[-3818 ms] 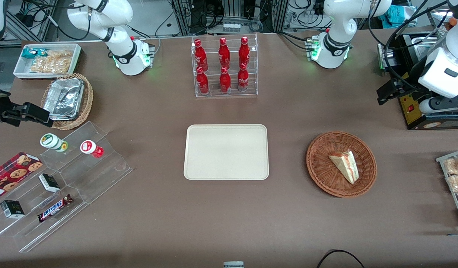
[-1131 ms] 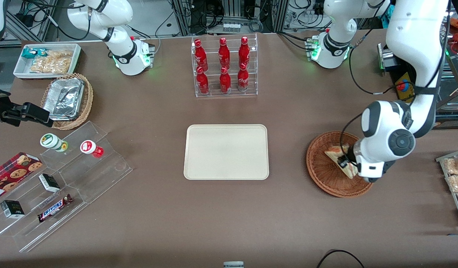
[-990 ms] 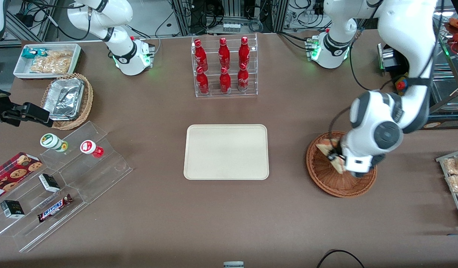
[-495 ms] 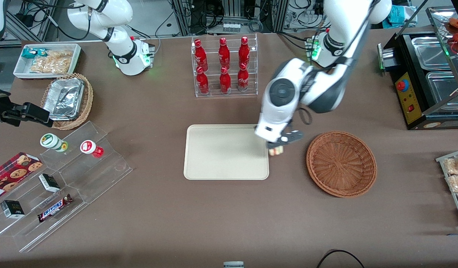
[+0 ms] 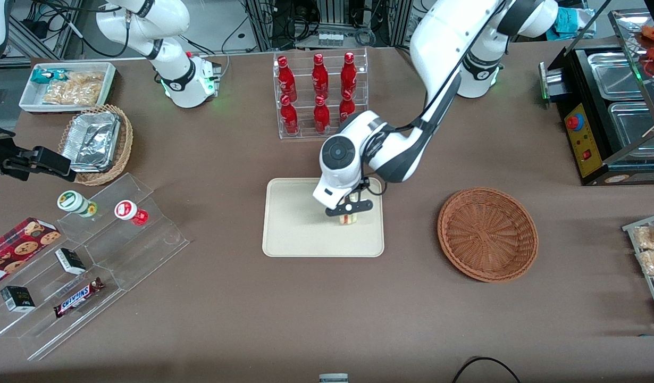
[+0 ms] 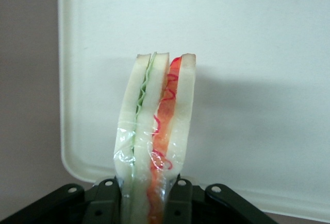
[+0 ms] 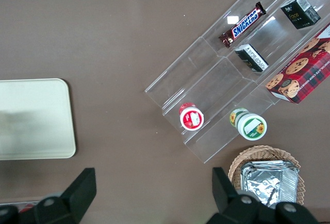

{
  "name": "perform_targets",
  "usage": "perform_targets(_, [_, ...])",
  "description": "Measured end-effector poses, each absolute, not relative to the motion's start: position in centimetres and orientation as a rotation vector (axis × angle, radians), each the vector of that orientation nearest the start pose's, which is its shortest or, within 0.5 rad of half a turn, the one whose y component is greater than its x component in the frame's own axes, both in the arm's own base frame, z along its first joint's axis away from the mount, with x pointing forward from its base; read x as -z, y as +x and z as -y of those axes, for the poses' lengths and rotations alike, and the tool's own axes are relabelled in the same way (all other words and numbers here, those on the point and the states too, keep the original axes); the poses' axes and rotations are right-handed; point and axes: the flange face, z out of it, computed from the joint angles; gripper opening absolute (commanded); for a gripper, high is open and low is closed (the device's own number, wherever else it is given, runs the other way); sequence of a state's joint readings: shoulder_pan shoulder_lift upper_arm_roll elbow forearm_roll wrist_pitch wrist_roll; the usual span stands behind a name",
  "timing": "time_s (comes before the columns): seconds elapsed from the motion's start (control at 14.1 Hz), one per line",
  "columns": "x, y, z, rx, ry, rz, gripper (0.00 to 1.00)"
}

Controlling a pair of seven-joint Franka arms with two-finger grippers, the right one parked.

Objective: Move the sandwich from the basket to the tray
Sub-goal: 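Lower the sandwich onto the tray and open the left gripper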

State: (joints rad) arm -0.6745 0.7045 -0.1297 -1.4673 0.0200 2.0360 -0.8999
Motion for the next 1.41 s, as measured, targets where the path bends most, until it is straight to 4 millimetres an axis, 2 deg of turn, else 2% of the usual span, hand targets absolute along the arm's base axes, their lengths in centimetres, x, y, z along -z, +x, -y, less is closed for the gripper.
perform_targets(0.42, [-23.1,50.5,53.3,-0.176,-3.138,0.075,0.33])
perform_targets(0.78, [-21.6,50.9,54.0,-0.172,-3.144,0.178,0.36])
perform_targets(0.85, [-21.6,50.9,54.0,-0.171,-3.145,0.184,0.51])
perform_targets(0.92, [-21.6,50.9,54.1,-0.170,-3.145,0.185,0.90])
perform_targets(0.99, [-21.6,50.8,54.2,-0.169,-3.146,0.184,1.00])
perform_targets(1.2, [-22.6,51.0,54.5,-0.150,-3.161,0.183,1.00])
perform_targets(1.27, [-23.8,51.3,54.5,-0.134,-3.170,0.185,1.00])
perform_targets(1.41, [-28.4,52.4,53.4,-0.097,-3.166,0.210,1.00])
